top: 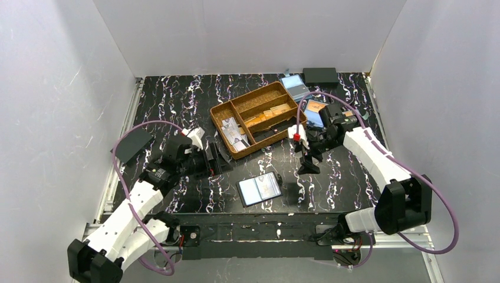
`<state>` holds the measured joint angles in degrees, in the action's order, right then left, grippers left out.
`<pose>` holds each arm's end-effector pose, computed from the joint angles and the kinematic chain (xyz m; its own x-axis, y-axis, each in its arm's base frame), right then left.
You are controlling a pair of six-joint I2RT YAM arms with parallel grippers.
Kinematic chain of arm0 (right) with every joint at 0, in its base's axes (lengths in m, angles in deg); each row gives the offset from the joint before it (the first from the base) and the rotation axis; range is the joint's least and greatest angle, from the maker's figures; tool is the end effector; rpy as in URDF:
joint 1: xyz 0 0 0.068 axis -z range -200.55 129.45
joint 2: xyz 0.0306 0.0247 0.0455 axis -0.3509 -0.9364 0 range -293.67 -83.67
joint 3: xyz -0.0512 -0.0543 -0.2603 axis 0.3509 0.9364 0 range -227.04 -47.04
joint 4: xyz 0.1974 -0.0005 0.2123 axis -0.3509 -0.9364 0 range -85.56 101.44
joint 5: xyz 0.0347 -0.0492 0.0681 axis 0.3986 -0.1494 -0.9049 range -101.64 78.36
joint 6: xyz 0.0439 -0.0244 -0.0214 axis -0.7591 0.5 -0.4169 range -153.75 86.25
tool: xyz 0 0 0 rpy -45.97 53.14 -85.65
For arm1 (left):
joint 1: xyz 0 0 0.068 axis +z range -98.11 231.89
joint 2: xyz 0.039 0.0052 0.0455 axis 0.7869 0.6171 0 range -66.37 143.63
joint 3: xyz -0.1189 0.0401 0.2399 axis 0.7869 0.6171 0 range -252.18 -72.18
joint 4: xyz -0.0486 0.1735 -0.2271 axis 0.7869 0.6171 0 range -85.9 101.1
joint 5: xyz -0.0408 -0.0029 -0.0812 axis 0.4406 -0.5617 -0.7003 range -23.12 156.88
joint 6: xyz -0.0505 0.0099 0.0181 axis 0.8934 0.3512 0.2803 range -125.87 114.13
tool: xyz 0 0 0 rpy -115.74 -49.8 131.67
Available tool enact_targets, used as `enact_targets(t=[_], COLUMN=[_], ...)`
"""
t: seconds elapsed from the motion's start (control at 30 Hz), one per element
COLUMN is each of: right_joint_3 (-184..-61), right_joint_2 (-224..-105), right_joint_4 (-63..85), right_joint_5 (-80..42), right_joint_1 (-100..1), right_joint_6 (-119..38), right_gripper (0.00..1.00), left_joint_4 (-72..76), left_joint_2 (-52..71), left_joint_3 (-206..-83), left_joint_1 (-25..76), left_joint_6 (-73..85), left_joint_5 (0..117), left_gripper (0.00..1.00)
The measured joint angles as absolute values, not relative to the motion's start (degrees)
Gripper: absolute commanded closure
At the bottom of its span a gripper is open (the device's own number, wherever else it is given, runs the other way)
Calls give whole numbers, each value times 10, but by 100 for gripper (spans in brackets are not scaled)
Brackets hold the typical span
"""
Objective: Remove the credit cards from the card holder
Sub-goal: Remove the credit card from the card holder.
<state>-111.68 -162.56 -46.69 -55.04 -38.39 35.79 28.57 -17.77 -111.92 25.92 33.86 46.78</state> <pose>0.2602 0.1101 0.2650 0.0770 -0.6904 -0.7193 -0.9970 -0.0542 -0.0547 0.1909 -0.1070 0.2673 -0.8078 -0.2741 -0.5218 0.1990 0.7064 -0.6793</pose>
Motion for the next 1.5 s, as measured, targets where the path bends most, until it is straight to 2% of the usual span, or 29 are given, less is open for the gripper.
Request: enact_targets(t=[0.23, 0.33, 0.53, 0.6, 0.73, 1.0, 1.27, 1.5], right_joint_3=[-1082, -1067, -1041, -1039, -1038, -1014, -1007, -1002], right_joint_2=[-1596, -1585, -1558, -1558, -1558, -1556, -1551, -1533], right_joint_4=[-465, -444, -419, -416, -412, -405, -405, -389], right_joint_5=[-538, -538, -505, -497, -491, -514, -505, -505], right_joint_1=[-429, -446, -502, -519, -524, -497, -431, -363], right_joint_6=[336, 312, 255, 237, 203, 169, 150, 122], right_gripper=[8, 13, 27, 33, 37, 49, 47, 47], left_joint_4=[284, 281, 255, 228, 181, 80, 133, 134], left_joint_2=[-177, -171, -150, -147, -134, -145, -119, -88], left_joint_3=[-1105, -1105, -1095, -1077, -1046, -978, -1026, -1027], left_joint_1=[163, 110, 28, 6, -20, -31, -46, -62], left_joint_6=[406, 426, 468, 487, 523, 564, 507, 510], left_joint_5=[526, 553, 599, 609, 625, 672, 702, 728], left_gripper=[20, 21, 37, 39, 44, 44, 32, 31])
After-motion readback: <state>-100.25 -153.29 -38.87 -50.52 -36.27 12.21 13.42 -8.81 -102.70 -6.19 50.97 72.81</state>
